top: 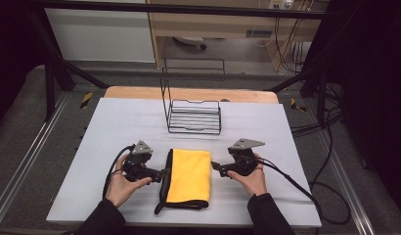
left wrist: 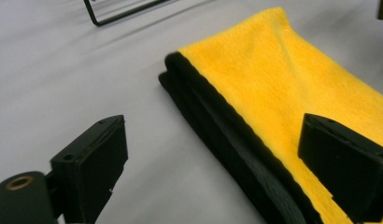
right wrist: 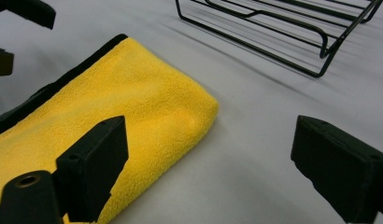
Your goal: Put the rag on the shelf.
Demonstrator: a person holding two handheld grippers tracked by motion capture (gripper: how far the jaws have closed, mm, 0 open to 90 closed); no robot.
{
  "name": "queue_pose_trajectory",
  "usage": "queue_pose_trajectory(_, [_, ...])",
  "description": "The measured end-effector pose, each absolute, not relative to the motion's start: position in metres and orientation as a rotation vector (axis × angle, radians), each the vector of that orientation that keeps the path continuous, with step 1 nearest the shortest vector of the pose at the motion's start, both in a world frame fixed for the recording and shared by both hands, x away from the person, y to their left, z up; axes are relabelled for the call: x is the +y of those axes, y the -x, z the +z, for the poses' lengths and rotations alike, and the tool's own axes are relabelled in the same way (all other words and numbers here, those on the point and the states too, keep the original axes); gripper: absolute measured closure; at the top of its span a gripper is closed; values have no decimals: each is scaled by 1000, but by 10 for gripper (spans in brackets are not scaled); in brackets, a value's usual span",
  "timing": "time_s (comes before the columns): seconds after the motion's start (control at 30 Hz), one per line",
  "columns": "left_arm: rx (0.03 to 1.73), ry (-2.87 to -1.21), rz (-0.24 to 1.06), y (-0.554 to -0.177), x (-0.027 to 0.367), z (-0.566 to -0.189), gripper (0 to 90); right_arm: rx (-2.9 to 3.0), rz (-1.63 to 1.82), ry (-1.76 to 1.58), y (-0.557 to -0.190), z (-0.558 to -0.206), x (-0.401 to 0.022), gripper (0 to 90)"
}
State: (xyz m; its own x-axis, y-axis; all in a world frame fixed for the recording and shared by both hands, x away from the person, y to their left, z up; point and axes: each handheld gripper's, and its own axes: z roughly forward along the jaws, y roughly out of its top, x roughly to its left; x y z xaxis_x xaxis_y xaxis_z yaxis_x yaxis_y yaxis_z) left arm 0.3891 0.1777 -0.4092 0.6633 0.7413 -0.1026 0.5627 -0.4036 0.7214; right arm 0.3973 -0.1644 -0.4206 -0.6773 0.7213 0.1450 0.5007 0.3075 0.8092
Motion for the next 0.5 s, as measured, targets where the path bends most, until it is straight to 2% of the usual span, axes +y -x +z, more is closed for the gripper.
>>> queue_pose_trajectory(0.07, [1014, -2121, 323, -396, 175, -408, 62, 2333, 1293, -1125, -394, -423, -169, 56])
queue_pose_trajectory(0.2, [1021, -2106, 363, -408, 169, -406, 70, 2321, 1300, -1151, -387, -427, -178, 45])
queue_pose_trajectory(0.5, [1086, -2096, 324, -438, 159, -416, 187, 2323, 1306, -1166, -382, -431, -183, 41])
